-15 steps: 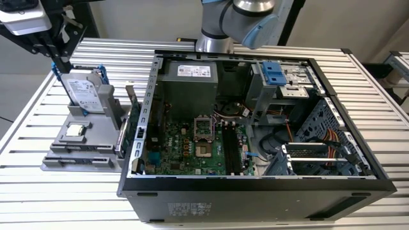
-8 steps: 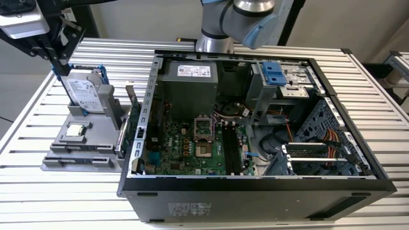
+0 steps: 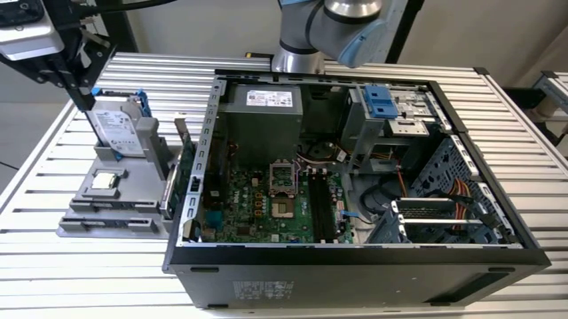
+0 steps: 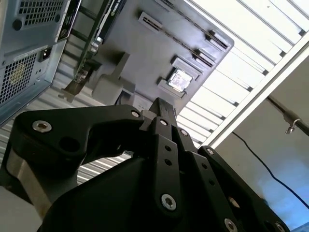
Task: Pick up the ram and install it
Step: 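Reach for the ram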
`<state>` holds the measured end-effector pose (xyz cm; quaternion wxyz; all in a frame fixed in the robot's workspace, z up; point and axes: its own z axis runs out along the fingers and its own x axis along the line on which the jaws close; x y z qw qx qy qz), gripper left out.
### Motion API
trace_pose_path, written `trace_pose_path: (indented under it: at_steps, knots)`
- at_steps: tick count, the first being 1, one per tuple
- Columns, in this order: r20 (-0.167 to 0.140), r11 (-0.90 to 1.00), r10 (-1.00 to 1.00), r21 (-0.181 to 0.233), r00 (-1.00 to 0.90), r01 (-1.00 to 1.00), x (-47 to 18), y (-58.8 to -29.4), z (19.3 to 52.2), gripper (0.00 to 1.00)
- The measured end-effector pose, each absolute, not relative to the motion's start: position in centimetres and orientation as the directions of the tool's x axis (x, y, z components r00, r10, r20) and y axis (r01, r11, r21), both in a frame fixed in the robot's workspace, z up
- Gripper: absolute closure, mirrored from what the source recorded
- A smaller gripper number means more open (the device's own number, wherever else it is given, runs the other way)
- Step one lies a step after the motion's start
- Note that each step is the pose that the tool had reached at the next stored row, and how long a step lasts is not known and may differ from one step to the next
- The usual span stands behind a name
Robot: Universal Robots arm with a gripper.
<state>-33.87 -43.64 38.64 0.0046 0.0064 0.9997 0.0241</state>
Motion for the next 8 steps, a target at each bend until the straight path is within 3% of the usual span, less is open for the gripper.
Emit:
trace_pose_path:
  at_steps: [8]
  knots:
    - [-0.009,0.999,0.013,0.048,-1.0,0.013,-34.17,-44.72,38.57,1.0]
